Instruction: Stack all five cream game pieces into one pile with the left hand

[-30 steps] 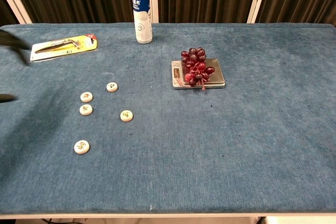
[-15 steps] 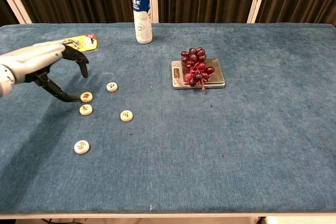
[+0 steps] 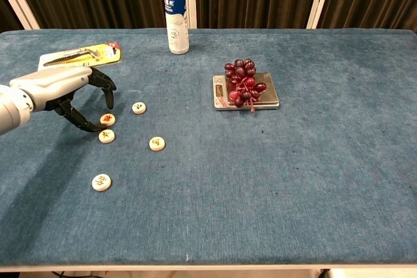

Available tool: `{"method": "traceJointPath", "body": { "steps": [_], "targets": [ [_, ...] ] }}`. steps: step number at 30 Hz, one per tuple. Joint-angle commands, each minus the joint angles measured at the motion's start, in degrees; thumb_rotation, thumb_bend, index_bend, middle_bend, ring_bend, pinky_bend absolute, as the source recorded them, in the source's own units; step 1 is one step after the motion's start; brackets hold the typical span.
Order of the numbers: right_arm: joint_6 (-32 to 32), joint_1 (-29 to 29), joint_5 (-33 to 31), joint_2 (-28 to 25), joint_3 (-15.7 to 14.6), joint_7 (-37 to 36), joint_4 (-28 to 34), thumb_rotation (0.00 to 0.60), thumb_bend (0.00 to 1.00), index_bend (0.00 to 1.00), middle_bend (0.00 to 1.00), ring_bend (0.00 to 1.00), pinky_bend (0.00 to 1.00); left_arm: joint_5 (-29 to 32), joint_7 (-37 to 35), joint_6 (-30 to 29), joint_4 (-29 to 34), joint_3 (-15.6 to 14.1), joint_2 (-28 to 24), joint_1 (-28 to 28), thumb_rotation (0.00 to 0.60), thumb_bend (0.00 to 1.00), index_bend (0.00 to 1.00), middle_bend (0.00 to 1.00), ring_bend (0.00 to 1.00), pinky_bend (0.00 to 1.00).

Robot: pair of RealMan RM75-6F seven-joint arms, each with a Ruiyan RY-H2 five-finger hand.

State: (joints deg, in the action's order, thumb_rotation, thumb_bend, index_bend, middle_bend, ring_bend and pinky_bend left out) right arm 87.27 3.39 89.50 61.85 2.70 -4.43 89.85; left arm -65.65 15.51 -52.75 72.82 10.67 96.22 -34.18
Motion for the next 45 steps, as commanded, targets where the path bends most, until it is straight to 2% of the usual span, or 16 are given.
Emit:
{"method": "traceJointPath", "body": {
  "steps": [1, 13, 21, 31, 45],
  "targets": [
    [-0.13, 0.06, -0.08, 0.04, 0.02, 0.04, -0.04, 0.600, 0.17, 0.00, 0.05, 0.00, 0.03, 0.38, 0.01, 0.30, 0.01, -0.17, -0.03, -0.23, 0.600, 0.26, 0.45, 0.17, 0.02, 0.00],
    [-0.50, 0.15, -0.68, -0.02, 0.21, 0.18, 0.04, 0.600, 0.17, 0.00, 0.05, 0.00, 0.03, 0.92, -1.04, 0.74, -0.36, -0.65, 0.11, -1.17, 0.600, 0.36, 0.54, 0.17, 0.01, 0.00],
    [-0.40, 0.18, -0.60, 0.09, 0.26, 0.12, -0.08, 0.600, 0.17, 0.00, 0.05, 0.00, 0.03, 1.12, -2.07, 0.06, 1.90, 1.23, -1.17, -2.46, 0.600, 0.37, 0.54, 0.17, 0.01, 0.00],
    [0.11, -0.22, -0.79, 0.07, 0.27, -0.91, -0.58, 0.600, 0.17, 0.00, 0.05, 0.00, 0.03, 8.80, 3.25, 3.74, 1.54, 3.75, 1.10, -7.20, 0.600, 0.37, 0.53, 0.16, 0.00, 0.00],
    [0.46, -0.54, -1.10, 0.04, 0.43, -1.33, -1.07, 0.600, 0.17, 0.00, 0.05, 0.00, 0.03, 14.82, 6.20, 3.93, 0.70, 3.53, 2.17, -9.62, 0.600, 0.35, 0.50, 0.14, 0.00, 0.00]
  ]
}}
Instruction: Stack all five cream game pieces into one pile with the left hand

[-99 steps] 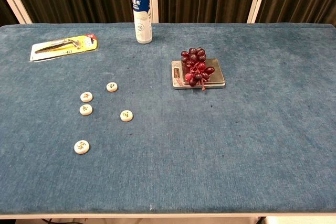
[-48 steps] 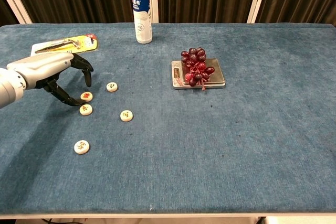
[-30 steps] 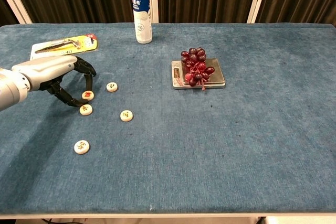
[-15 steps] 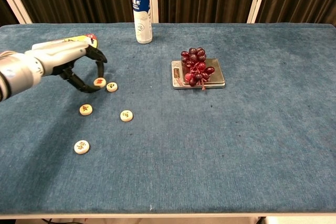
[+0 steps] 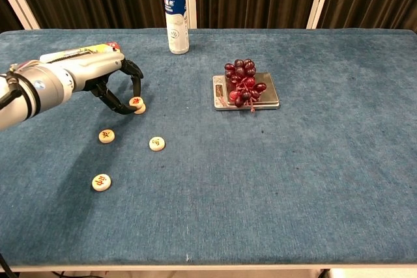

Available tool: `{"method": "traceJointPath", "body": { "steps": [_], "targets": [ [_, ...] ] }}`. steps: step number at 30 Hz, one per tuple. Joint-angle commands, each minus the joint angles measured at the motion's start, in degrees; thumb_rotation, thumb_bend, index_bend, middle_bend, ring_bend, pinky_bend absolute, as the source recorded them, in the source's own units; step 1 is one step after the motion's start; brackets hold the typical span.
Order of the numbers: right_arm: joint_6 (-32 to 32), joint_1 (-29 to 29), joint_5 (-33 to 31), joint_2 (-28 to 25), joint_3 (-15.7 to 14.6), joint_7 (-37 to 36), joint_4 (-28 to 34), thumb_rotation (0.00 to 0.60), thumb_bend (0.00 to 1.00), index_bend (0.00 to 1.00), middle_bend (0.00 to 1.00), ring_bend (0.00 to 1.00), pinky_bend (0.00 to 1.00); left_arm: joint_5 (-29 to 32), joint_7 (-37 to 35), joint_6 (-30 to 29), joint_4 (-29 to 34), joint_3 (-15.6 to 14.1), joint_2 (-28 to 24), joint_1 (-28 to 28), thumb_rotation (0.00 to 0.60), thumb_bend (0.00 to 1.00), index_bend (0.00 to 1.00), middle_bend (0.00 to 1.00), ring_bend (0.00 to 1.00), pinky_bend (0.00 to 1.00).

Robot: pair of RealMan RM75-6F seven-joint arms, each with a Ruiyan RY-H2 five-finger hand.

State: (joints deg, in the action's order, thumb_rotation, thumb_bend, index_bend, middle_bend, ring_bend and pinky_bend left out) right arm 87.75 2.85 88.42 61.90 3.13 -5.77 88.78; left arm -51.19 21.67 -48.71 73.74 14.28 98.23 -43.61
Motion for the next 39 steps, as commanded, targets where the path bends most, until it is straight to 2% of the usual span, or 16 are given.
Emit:
{"method": "traceJointPath", "body": {
  "steps": [1, 17, 39],
  "targets": [
    [-0.04, -0.01, -0.03, -0.01, 0.01, 0.00, 0.02, 0.600, 0.17, 0.00, 0.05, 0.00, 0.03, 0.50, 0.01, -0.13, -0.30, -0.10, 0.21, -0.26, 0.600, 0.35, 0.50, 0.14, 0.00, 0.00],
    [-0.41, 0.11, -0.28, -0.16, 0.15, 0.26, 0.33, 0.600, 0.17, 0.00, 0.05, 0.00, 0.03, 1.46, 0.25, -0.75, -0.78, -1.24, 0.33, -1.23, 0.600, 0.34, 0.44, 0.13, 0.00, 0.00],
    [-0.40, -0.07, -0.48, -0.12, 0.15, 0.28, 0.29, 0.600, 0.17, 0.00, 0.05, 0.00, 0.03, 1.00, -0.21, -1.20, -0.40, -2.43, 0.18, -1.68, 0.600, 0.33, 0.43, 0.12, 0.00, 0.00]
  ]
}}
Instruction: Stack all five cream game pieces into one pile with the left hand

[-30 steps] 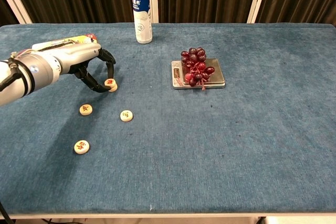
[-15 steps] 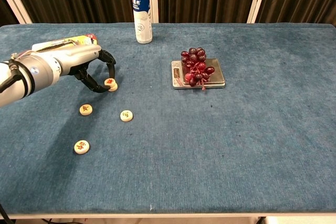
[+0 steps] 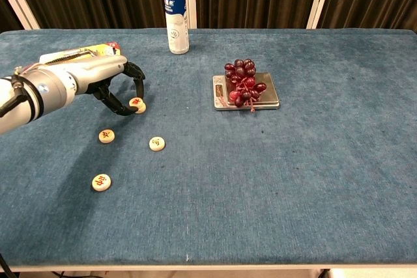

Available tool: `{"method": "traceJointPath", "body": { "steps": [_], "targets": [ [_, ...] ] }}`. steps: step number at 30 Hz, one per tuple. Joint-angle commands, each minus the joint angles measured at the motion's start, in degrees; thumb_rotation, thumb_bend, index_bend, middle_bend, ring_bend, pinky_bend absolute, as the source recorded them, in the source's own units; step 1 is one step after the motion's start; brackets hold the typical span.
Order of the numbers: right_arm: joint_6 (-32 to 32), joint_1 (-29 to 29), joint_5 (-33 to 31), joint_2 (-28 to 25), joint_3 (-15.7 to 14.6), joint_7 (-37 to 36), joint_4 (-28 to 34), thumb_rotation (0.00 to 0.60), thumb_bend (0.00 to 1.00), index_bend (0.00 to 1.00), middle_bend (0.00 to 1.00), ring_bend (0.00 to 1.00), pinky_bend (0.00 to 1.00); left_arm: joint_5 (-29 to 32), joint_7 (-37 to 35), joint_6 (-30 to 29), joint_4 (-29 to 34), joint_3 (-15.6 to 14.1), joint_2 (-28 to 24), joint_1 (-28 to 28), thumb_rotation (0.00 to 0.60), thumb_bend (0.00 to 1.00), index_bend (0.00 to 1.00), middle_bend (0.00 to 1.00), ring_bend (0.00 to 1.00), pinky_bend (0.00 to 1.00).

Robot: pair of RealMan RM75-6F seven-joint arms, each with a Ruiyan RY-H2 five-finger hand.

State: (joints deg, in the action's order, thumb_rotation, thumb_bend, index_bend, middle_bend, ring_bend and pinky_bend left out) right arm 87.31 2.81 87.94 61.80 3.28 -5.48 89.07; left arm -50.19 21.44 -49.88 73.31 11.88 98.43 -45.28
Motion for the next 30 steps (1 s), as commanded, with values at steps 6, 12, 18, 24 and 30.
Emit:
{"method": "traceJointPath", "body": {
  "steps": [6, 12, 18, 24, 30],
  "targets": [
    [0.20, -0.14, 0.03, -0.11, 0.00, -0.05, 0.03, 0.600, 0.17, 0.00, 0.05, 0.00, 0.03, -0.12, 0.06, -0.29, 1.24, -0.38, -0.71, 0.18, 0.600, 0.28, 0.34, 0.10, 0.00, 0.00],
    [0.13, -0.02, 0.19, -0.09, 0.03, -0.02, 0.03, 0.600, 0.17, 0.00, 0.05, 0.00, 0.03, -1.48, 0.55, -3.20, 5.47, -0.82, -3.42, 1.38, 0.600, 0.18, 0.11, 0.04, 0.00, 0.00],
    [0.23, 0.07, 0.53, -0.01, 0.02, -0.09, -0.03, 0.600, 0.17, 0.00, 0.05, 0.00, 0.03, -5.66, 0.87, -7.67, 12.09, -3.25, -7.92, 4.30, 0.596, 0.19, 0.34, 0.05, 0.00, 0.00],
    [-0.12, 0.35, 0.89, 0.38, -0.13, 0.00, -0.18, 0.600, 0.18, 0.00, 0.05, 0.00, 0.03, -8.01, 1.88, -9.70, 16.09, -6.58, -9.68, 6.73, 0.551, 0.21, 0.42, 0.05, 0.00, 0.00],
    [0.54, 0.21, 1.28, 0.15, -0.09, 0.52, 0.35, 0.600, 0.17, 0.00, 0.05, 0.00, 0.03, -9.54, 1.02, -10.95, 15.52, -7.86, -8.17, 8.38, 0.552, 0.22, 0.42, 0.05, 0.00, 0.00]
  ]
}}
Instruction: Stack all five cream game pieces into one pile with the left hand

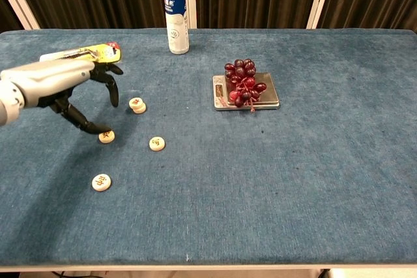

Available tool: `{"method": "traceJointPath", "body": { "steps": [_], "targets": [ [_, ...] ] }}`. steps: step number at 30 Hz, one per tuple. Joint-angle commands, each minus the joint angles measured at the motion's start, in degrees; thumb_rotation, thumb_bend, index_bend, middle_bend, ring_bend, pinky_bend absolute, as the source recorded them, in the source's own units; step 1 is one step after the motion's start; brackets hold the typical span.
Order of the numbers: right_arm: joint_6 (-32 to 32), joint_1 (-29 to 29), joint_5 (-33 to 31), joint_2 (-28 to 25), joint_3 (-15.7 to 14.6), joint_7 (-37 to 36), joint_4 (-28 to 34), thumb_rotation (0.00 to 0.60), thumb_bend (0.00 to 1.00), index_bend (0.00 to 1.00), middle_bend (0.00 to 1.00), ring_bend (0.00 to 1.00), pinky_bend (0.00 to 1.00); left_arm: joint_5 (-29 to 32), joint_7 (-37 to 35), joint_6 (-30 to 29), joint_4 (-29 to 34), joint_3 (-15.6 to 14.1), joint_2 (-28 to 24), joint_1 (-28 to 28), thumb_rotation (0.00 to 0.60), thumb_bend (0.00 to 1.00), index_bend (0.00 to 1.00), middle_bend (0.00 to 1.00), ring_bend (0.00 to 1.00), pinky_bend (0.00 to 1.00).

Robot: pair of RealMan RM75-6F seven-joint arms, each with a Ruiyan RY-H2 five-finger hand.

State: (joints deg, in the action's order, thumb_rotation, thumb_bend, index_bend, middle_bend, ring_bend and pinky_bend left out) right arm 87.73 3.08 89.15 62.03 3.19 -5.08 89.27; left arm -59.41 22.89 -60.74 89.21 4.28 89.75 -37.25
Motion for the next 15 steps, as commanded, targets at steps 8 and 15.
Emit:
{"method": "traceJointPath", "body": {
  "steps": [8, 15],
  "targets": [
    [0.67, -0.43, 0.11, -0.22, -0.10, 0.35, 0.47, 0.600, 0.17, 0.00, 0.05, 0.00, 0.03, -0.63, 0.27, 0.10, -2.16, -1.04, 1.58, 1.27, 0.551, 0.24, 0.44, 0.05, 0.00, 0.00],
    [0.63, -0.43, 0.27, -0.06, -0.20, 0.48, 0.46, 0.600, 0.17, 0.00, 0.05, 0.00, 0.03, -0.70, 0.04, 1.11, -3.57, -1.28, 2.49, 1.78, 0.550, 0.28, 0.47, 0.05, 0.00, 0.00]
  ]
}}
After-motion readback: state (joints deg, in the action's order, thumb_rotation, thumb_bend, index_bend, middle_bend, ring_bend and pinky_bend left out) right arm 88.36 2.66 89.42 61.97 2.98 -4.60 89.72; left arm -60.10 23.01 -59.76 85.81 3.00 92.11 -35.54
